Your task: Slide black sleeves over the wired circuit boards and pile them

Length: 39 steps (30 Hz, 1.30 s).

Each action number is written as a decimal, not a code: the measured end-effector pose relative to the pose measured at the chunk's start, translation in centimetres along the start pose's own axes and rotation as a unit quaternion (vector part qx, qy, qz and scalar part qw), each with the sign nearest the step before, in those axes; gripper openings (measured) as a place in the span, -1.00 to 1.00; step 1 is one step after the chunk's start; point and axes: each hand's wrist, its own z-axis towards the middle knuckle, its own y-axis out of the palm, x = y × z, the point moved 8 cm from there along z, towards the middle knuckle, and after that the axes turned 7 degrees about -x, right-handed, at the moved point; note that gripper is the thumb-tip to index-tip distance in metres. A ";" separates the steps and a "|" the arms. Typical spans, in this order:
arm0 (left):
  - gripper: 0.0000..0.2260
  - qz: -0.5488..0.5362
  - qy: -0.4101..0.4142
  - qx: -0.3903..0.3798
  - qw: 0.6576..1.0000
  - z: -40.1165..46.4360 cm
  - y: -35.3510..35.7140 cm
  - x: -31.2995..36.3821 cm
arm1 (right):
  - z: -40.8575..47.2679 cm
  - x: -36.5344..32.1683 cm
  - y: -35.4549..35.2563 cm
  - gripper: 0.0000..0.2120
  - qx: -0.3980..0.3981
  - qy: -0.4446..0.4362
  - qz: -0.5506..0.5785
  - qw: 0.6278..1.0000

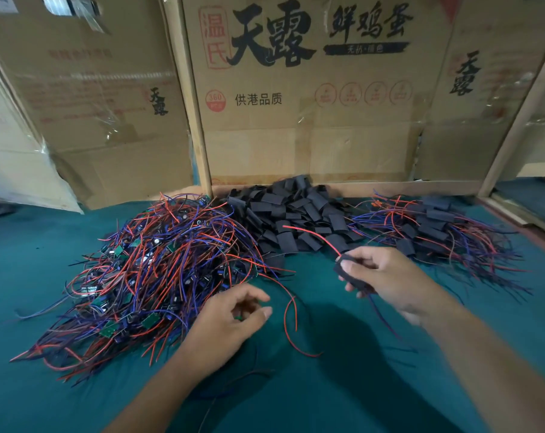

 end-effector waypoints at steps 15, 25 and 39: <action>-0.88 0.144 0.079 0.163 0.973 -10.2 -5.6 0.3 | 5.7 -2.4 -4.5 -0.87 0.173 -0.015 -0.339 0.925; -0.99 0.279 0.181 0.136 0.933 -10.7 -6.8 2.4 | 7.4 -3.4 11.5 -0.84 0.001 -0.081 -0.442 0.894; -0.85 0.313 0.137 0.138 0.930 -9.8 -7.6 1.1 | 9.2 -4.5 18.7 -0.63 0.016 -0.063 -0.507 0.859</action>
